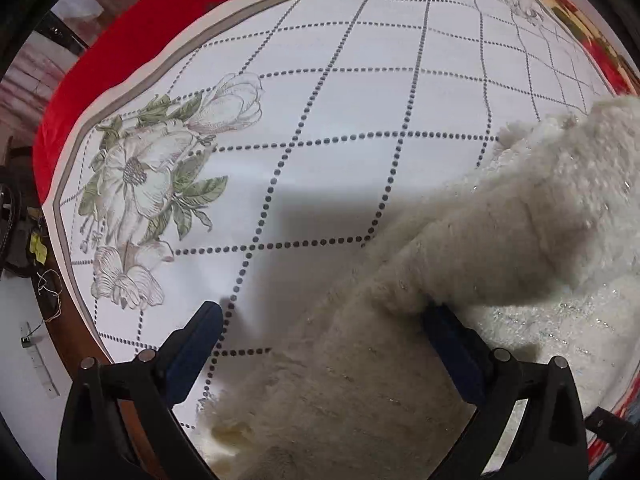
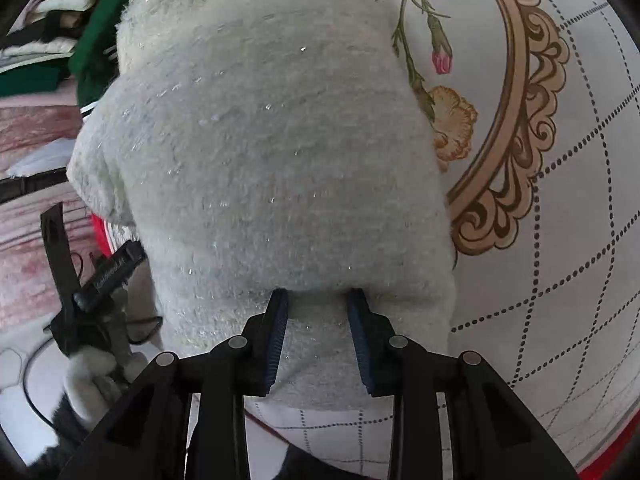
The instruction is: Fold large clothes
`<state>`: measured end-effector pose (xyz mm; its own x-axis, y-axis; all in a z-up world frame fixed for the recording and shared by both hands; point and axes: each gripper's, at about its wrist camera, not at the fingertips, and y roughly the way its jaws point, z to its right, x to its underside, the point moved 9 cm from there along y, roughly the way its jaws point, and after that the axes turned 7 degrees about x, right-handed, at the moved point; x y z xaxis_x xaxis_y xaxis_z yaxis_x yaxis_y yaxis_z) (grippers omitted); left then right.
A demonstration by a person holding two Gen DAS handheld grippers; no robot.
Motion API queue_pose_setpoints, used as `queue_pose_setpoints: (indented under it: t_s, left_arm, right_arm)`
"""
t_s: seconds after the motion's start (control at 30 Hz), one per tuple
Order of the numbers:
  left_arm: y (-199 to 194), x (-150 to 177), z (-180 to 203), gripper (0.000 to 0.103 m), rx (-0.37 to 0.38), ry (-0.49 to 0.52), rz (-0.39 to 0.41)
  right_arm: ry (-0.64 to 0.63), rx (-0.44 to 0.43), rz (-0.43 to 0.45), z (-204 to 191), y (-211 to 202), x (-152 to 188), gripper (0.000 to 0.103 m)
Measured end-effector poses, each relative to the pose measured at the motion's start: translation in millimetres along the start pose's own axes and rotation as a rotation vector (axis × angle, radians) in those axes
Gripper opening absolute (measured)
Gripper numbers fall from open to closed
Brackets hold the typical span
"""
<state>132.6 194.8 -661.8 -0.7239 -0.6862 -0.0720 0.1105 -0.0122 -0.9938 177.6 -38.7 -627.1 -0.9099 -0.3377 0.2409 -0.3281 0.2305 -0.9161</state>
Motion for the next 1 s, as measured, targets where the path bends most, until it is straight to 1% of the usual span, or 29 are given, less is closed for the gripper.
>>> queue_pose_setpoints:
  t_s: [0.07,0.1,0.17,0.2,0.23,0.27,0.33,0.4,0.47,0.5,0.53,0.57,0.63,0.67,0.7,0.73,0.83,0.93,1.0]
  left_arm:
    - [-14.2,-2.7,-1.4,0.103,0.0,0.007,0.013]
    - [-22.4,-2.9,-1.7,0.103,0.016,0.004,0.019]
    - [-42.0,-1.8,-2.4,0.103,0.075,-0.007,0.038]
    - [-51.2,-1.0,-2.9,0.103,0.104,-0.009,0.047]
    - [-59.0,-0.1,-3.2,0.103,0.14,-0.008,0.055]
    - [-64.0,0.8,-4.4,0.103,0.166,-0.01,0.059]
    - [-70.1,4.0,-6.1,0.103,0.226,-0.005,0.064]
    - [-67.9,7.9,-4.9,0.103,0.265,0.006,0.056]
    - [-63.7,10.4,-2.2,0.103,0.313,0.007,0.039]
    - [-60.5,11.0,-1.1,0.103,0.327,0.009,0.037]
    - [-55.9,12.6,3.3,0.103,0.331,0.019,0.033]
    - [-50.4,12.0,5.1,0.103,0.325,0.034,0.024]
    - [-41.7,14.8,6.2,0.103,0.324,0.054,0.0]
    - [-37.4,16.8,7.3,0.103,0.338,0.055,-0.02]
    - [-35.2,19.6,8.6,0.103,0.351,0.052,-0.034]
    - [-30.9,21.0,9.8,0.103,0.358,0.05,-0.047]
    - [-23.3,24.0,12.1,0.103,0.371,0.057,-0.068]
    - [-18.9,18.3,14.7,0.103,0.384,0.062,-0.077]
    - [-17.0,14.2,16.2,0.103,0.394,0.066,-0.085]
  right_arm:
    - [-0.045,0.005,-0.016,-3.9,-8.5,1.3,0.034]
    - [-0.061,-0.015,-0.016,-6.6,-14.8,2.0,0.036]
    - [-0.08,-0.082,0.012,-6.4,-31.9,5.0,0.047]
    - [-0.083,-0.109,0.026,-1.2,-40.5,6.6,0.059]
    - [-0.082,-0.11,0.043,4.0,-44.9,5.2,0.069]
    - [-0.086,-0.111,0.079,12.1,-49.7,1.3,0.07]
    - [-0.08,-0.134,0.107,23.5,-51.7,-0.9,0.07]
    - [-0.069,-0.172,0.114,34.0,-38.8,-9.8,0.071]
    - [-0.074,-0.212,0.105,39.1,-20.9,-17.4,0.076]
    - [-0.076,-0.231,0.098,38.6,-10.0,-20.7,0.08]
    - [-0.073,-0.262,0.084,39.3,-0.4,-23.1,0.083]
    - [-0.062,-0.315,0.069,38.4,7.6,-25.4,0.085]
    - [-0.043,-0.436,0.052,33.6,12.7,-28.8,0.085]
    - [-0.042,-0.471,0.042,31.6,15.0,-30.2,0.085]
    - [-0.044,-0.487,0.039,29.7,16.3,-32.4,0.085]
    - [-0.051,-0.512,0.035,26.7,16.7,-34.1,0.087]
    - [-0.058,-0.559,0.006,18.7,20.2,-38.2,0.088]
    - [-0.076,-0.584,-0.024,13.8,18.7,-41.1,0.089]
    - [-0.09,-0.589,-0.042,-1.9,28.5,-45.1,0.09]
